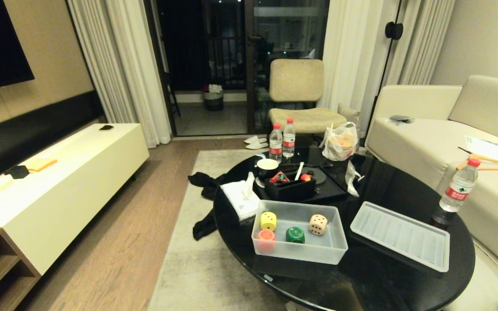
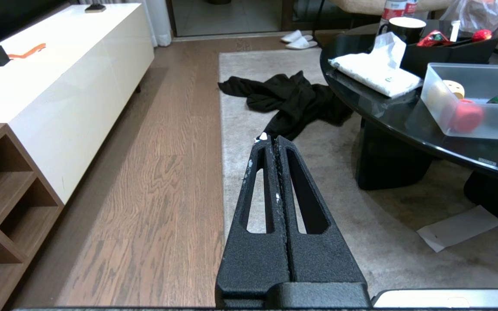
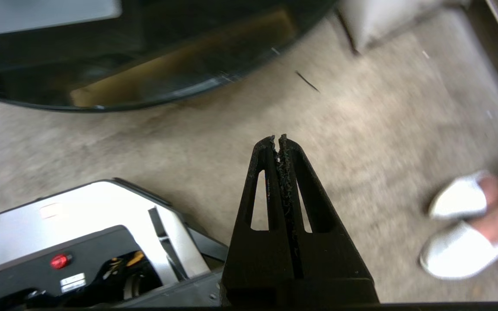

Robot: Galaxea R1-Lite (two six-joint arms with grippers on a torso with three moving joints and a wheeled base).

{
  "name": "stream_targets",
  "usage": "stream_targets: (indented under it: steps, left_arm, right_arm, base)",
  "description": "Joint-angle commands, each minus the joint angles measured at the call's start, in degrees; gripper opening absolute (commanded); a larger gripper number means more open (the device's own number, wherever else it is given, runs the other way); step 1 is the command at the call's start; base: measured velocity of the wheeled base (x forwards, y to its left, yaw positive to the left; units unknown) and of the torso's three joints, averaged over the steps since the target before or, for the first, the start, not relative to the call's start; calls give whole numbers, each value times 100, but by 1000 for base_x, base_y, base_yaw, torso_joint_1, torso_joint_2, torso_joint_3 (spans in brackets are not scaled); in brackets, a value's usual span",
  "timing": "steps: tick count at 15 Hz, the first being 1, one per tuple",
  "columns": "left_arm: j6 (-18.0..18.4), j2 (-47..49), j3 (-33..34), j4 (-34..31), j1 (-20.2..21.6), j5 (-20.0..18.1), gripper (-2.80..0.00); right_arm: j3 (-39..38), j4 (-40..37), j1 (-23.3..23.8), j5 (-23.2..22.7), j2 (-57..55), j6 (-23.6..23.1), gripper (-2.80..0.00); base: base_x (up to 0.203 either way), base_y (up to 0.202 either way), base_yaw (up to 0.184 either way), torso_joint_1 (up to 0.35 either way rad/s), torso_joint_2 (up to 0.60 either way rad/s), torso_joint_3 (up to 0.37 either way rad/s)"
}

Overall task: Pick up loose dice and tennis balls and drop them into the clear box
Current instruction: Find toys out of the box

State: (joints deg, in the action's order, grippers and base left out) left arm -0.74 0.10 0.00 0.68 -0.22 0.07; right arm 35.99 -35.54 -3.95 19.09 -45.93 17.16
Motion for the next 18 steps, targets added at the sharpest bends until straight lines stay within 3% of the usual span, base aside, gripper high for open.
stream_targets:
  steps: [1,5,10,12,14,18]
  left_arm:
    - [-5,-1,9,3,-4,1,-280]
    - [-5,-1,9,3,-4,1,-280]
    - [-5,-1,9,3,-4,1,-280]
    - [-5,-1,9,3,-4,1,-280]
    - [-5,-1,9,3,-4,1,-280]
    - [-5,-1,9,3,-4,1,-280]
  right_arm:
    - [-212,-320,349,11,795,-15,-280]
    - [-531,-763,649,-1,1791,-72,-280]
    - [-632,-1488,921,-23,2927,-475,-280]
    - [-820,-1479,939,-55,2950,-285,-280]
    - [-1034,-1024,937,-149,2950,-239,-280]
    - [-2122,981,935,-240,2950,-697,-280]
  base:
    - [0,0,0,0,0,0]
    - [0,0,0,0,0,0]
    - [0,0,0,0,0,0]
    - [0,0,0,0,0,0]
    - [0,0,0,0,0,0]
    - [0,0,0,0,0,0]
